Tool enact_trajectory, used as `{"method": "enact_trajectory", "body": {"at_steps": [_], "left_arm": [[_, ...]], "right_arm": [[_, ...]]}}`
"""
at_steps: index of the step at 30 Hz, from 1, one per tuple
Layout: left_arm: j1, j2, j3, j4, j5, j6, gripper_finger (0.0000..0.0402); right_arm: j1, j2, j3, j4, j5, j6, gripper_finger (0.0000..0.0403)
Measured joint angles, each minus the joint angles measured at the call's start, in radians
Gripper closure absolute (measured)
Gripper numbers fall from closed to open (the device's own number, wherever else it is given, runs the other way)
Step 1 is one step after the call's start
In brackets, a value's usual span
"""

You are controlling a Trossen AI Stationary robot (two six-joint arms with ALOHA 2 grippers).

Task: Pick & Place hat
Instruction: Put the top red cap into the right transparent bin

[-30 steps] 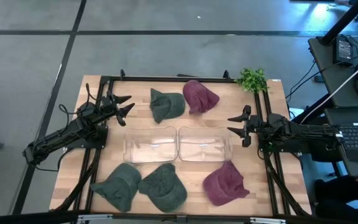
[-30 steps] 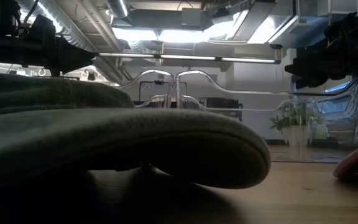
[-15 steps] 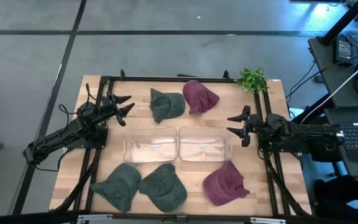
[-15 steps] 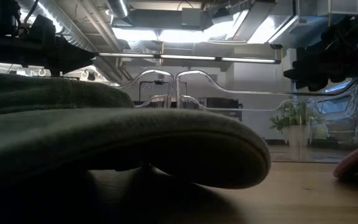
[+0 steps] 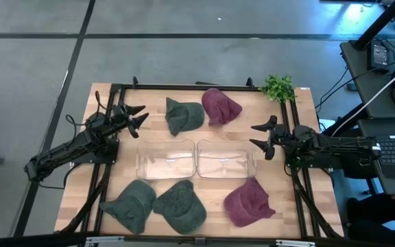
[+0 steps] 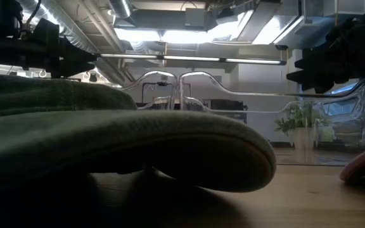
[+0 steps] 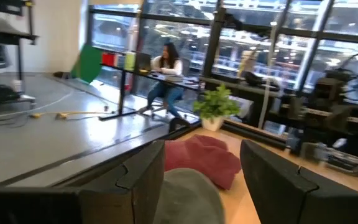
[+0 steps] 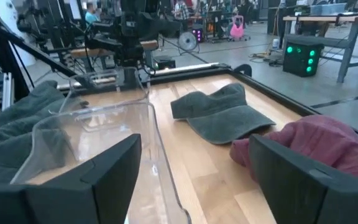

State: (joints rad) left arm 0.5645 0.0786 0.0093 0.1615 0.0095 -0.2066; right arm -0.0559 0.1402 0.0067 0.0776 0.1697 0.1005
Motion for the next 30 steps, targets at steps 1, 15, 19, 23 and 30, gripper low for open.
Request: {"method": "enact_trajectory", "body": {"at_steps": [1, 15, 19, 23, 30], "left_arm": [[0.000, 0.007, 0.000, 0.000, -0.015, 0.006, 0.0198], [-0.019, 0.112, 0.002, 0.066, 0.035, -0.057, 0.0198], [-0.021, 0.127, 0.002, 0.067, 0.016, -0.020, 0.0198], [-0.021, 0.132, 0.002, 0.067, -0.026, 0.001, 0.0198], [-0.021, 0.134, 0.002, 0.067, -0.007, 0.001, 0.0198]], "right_arm": [[0.000, 0.000, 0.000, 0.009, 0.014, 0.000, 0.0106], [0.000, 0.002, 0.000, 0.072, 0.156, 0.005, 0.0106], [0.000, 0.002, 0.004, 0.176, 0.190, 0.001, 0.0106], [0.000, 0.031, 0.073, 0.164, 0.255, -0.003, 0.0111], [-0.036, 0.228, 0.283, 0.019, 0.344, 0.024, 0.0130]]}}
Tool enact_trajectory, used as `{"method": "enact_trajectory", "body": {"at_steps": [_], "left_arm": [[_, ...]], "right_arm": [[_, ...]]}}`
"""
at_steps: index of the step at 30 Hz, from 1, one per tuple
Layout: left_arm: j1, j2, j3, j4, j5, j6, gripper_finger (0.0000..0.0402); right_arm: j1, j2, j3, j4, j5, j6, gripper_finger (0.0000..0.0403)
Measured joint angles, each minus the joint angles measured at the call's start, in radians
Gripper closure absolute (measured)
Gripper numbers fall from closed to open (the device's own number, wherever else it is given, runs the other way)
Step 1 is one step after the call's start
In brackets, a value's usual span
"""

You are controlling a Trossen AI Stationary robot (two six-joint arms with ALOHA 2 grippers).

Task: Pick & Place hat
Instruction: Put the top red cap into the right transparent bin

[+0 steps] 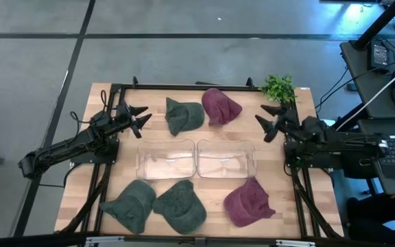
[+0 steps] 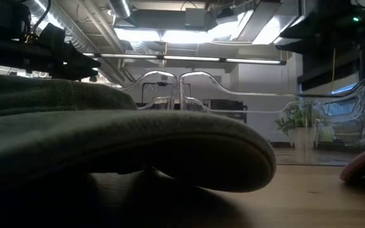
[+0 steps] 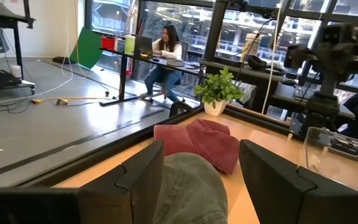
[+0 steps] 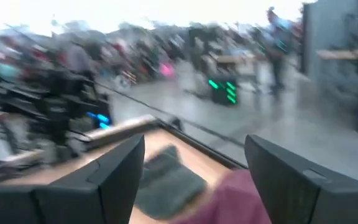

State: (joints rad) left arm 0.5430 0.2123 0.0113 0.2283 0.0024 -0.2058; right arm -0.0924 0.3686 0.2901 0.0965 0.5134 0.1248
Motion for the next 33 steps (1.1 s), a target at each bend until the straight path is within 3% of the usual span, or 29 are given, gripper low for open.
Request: {"method": "enact_trajectory", "body": {"at_steps": [5, 11, 18, 24, 33], "left_arm": [[0.000, 0.000, 0.000, 0.002, -0.001, 0.000, 0.0198], [0.000, 0.000, -0.001, 0.043, -0.001, 0.000, 0.0198], [0.000, 0.000, -0.001, 0.039, -0.001, 0.001, 0.0198], [0.000, 0.000, -0.001, 0.038, -0.002, 0.004, 0.0198], [0.000, 0.000, -0.001, 0.037, -0.002, 0.028, 0.0198]], "right_arm": [[-0.101, 0.228, 0.228, -0.242, -0.054, 0.093, 0.0138], [-0.254, 0.543, 0.457, -0.479, -0.252, 0.159, 0.0139], [-0.370, 0.881, 0.543, -0.485, -0.452, 0.158, 0.0139], [-0.391, 1.093, 0.579, -0.443, -0.466, 0.128, 0.0139], [-0.390, 1.257, 0.593, -0.395, -0.481, 0.144, 0.0139]]}}
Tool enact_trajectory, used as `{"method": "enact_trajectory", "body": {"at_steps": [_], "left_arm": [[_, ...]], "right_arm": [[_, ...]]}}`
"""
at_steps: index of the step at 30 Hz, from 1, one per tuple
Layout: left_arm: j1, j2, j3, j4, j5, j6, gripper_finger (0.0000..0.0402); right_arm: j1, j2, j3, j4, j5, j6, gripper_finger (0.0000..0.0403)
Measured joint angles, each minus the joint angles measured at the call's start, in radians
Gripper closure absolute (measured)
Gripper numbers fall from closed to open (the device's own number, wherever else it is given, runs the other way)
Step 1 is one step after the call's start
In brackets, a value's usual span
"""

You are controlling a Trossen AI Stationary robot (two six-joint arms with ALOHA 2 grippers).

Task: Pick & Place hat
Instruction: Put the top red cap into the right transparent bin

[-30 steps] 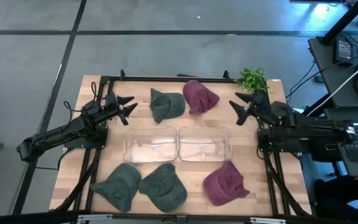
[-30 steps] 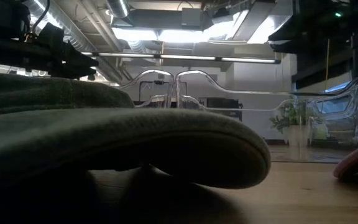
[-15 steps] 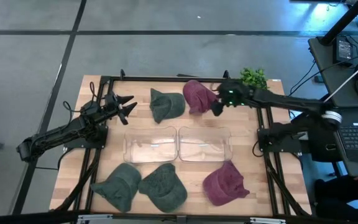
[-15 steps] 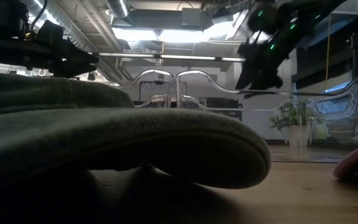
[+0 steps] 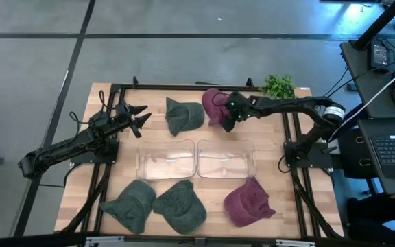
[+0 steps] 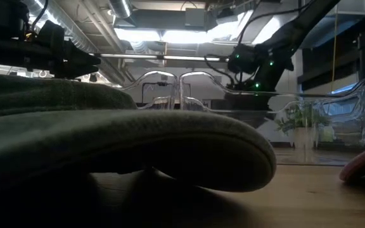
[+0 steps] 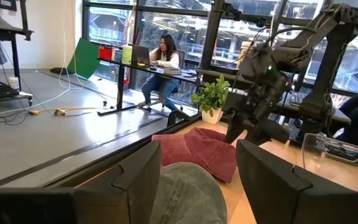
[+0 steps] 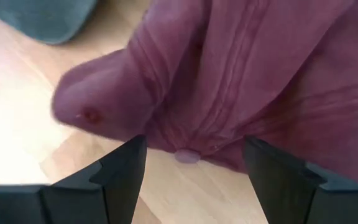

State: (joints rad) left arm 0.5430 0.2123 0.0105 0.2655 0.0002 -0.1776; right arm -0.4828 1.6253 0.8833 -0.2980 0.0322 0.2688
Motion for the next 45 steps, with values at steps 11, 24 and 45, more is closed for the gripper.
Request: {"method": "enact_trajectory", "body": {"at_steps": [11, 24, 45], "left_arm": [[0.000, 0.000, 0.000, -0.002, 0.000, 0.008, 0.0198], [0.000, 0.000, 0.000, -0.002, -0.005, 0.008, 0.0198], [0.000, 0.000, 0.000, -0.003, -0.012, 0.028, 0.0198]], "right_arm": [[0.001, 0.132, 0.006, 0.060, 0.017, -0.004, 0.0181], [0.001, 0.157, 0.004, 0.053, 0.053, -0.096, 0.0352], [0.277, -0.095, 0.612, -0.579, 0.623, -0.711, 0.0368]]}}
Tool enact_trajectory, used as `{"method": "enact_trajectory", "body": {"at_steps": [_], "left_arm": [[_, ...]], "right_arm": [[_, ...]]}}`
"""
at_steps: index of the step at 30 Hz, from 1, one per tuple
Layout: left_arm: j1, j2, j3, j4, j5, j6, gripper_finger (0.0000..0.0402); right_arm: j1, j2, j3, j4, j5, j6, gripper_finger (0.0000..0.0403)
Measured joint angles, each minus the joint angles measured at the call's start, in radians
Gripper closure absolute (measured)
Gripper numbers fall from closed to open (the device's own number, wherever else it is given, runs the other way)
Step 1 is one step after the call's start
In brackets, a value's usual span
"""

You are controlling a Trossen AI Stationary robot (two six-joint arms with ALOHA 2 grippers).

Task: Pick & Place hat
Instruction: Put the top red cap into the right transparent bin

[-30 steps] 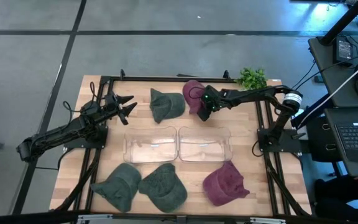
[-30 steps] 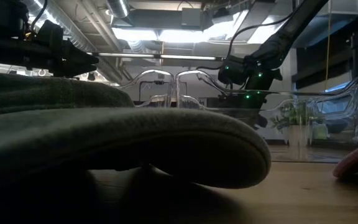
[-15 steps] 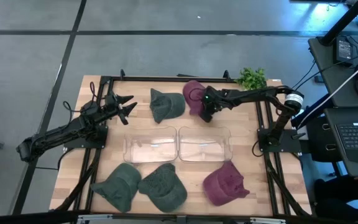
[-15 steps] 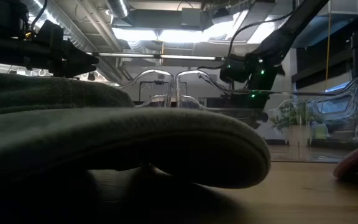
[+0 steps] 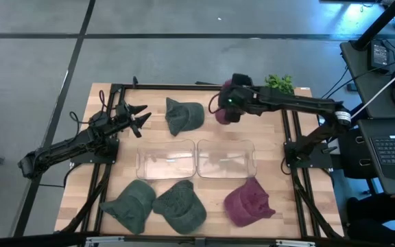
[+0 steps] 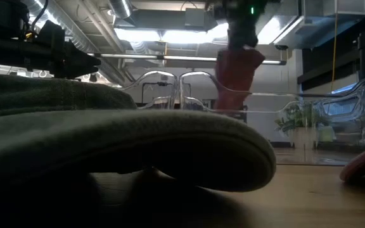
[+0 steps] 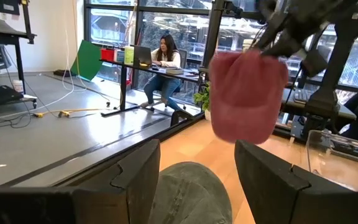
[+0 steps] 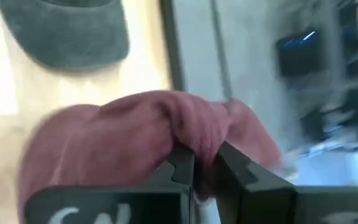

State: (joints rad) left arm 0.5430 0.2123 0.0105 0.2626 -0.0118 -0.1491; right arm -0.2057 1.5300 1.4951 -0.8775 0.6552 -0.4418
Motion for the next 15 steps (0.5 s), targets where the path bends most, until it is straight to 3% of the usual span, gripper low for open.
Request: {"method": "enact_trajectory", "body": {"at_steps": [3, 7, 15], "left_arm": [[0.000, 0.000, 0.000, -0.004, -0.001, 0.017, 0.0198], [0.000, 0.000, 0.000, -0.004, -0.001, 0.016, 0.0198], [0.000, 0.000, 0.000, -0.004, 0.000, 0.014, 0.0198]], "right_arm": [[0.086, -0.003, 0.107, -0.023, 0.054, -0.070, 0.0368], [0.201, -0.004, 0.224, -0.103, 0.060, -0.044, 0.0368], [0.424, -0.003, 0.327, -0.210, 0.059, 0.232, 0.0368]]}}
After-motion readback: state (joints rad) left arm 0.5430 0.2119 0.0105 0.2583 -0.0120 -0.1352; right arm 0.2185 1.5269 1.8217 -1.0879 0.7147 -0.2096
